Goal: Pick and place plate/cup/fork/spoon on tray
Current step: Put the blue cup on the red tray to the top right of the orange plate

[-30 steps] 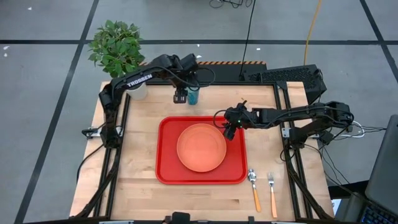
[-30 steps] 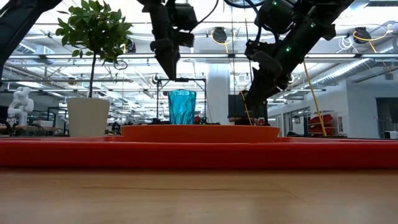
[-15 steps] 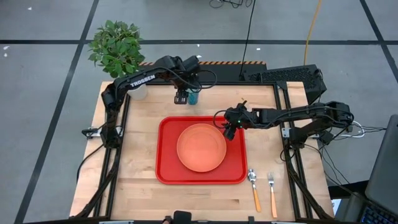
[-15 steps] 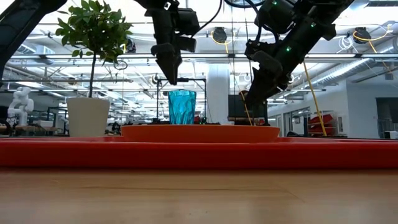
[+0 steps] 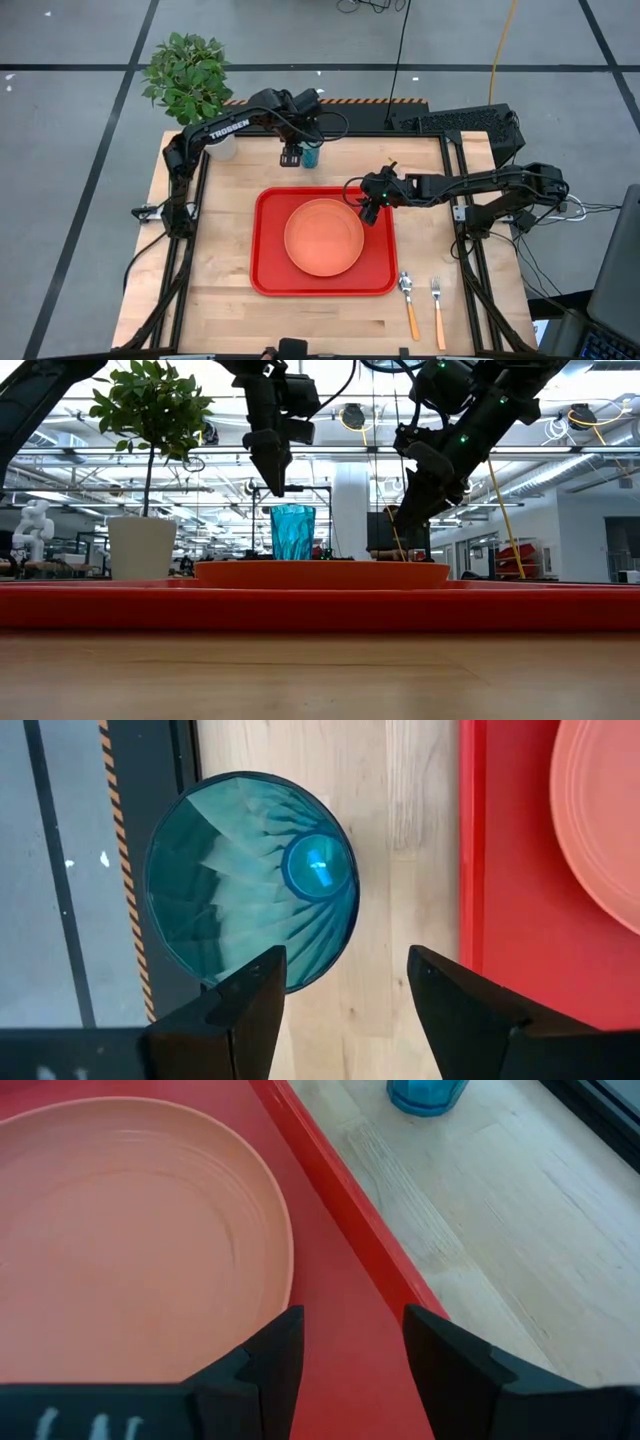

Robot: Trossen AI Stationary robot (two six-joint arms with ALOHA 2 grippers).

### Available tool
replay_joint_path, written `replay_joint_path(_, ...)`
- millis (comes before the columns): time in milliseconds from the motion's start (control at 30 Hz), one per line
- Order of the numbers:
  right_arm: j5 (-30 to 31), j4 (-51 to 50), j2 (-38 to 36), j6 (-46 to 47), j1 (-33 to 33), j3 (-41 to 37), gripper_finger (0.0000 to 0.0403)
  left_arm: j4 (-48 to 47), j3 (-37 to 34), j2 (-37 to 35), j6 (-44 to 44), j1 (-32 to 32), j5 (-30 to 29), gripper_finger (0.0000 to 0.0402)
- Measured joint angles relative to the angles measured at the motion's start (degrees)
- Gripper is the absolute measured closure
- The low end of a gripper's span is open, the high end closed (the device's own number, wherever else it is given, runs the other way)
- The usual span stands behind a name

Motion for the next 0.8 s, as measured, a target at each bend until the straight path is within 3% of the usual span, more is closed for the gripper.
replay_joint_path(567,0.01,0.07,0.0,-0.08,0.0,0.0,0.0238,-0.06,-1.32,-0.07,1.14,0.37,-0.48,0.0188)
replay_joint_path(800,0.02,0.07,0.0,0.0,0.02,0.0,0.0238,3.57,-6.48,-0.02,2.12,0.8,-0.44,0.0188)
